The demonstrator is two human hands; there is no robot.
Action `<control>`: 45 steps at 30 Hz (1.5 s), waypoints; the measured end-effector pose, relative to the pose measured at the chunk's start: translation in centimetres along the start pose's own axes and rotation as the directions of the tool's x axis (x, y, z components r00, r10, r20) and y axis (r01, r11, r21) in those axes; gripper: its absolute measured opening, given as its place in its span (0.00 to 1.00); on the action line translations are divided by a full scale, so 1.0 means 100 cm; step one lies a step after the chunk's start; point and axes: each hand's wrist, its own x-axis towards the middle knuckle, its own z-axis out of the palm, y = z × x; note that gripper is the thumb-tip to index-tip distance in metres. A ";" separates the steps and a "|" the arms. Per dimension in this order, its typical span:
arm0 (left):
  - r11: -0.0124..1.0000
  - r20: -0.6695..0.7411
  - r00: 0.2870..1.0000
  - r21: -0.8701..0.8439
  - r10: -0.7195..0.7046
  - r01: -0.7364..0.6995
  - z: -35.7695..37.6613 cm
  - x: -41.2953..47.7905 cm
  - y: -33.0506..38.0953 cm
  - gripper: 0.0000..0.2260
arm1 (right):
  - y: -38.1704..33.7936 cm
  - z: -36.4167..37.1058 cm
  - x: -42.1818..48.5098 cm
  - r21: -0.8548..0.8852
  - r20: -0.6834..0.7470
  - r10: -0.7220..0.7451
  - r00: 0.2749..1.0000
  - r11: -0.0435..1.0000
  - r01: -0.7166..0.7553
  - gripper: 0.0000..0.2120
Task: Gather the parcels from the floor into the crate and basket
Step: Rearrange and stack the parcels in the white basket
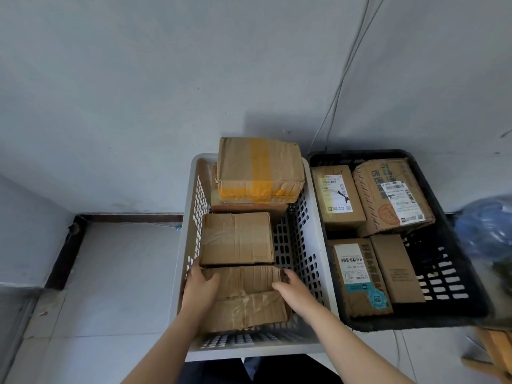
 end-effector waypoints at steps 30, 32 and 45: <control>0.901 -0.052 0.995 -0.423 0.083 -0.097 -0.006 0.055 0.172 0.26 | -0.157 -0.072 0.017 0.268 -0.387 -0.259 0.885 0.887 0.377 0.21; 0.889 -0.032 0.998 -0.454 0.048 -0.058 -0.004 0.058 0.167 0.26 | -0.154 -0.069 0.022 0.311 -0.375 -0.202 0.905 0.892 0.327 0.26; 0.804 0.196 0.968 -0.595 0.154 -0.007 0.045 0.016 0.110 0.29 | -0.149 -0.091 -0.004 0.294 -0.719 -0.202 0.665 0.778 0.555 0.32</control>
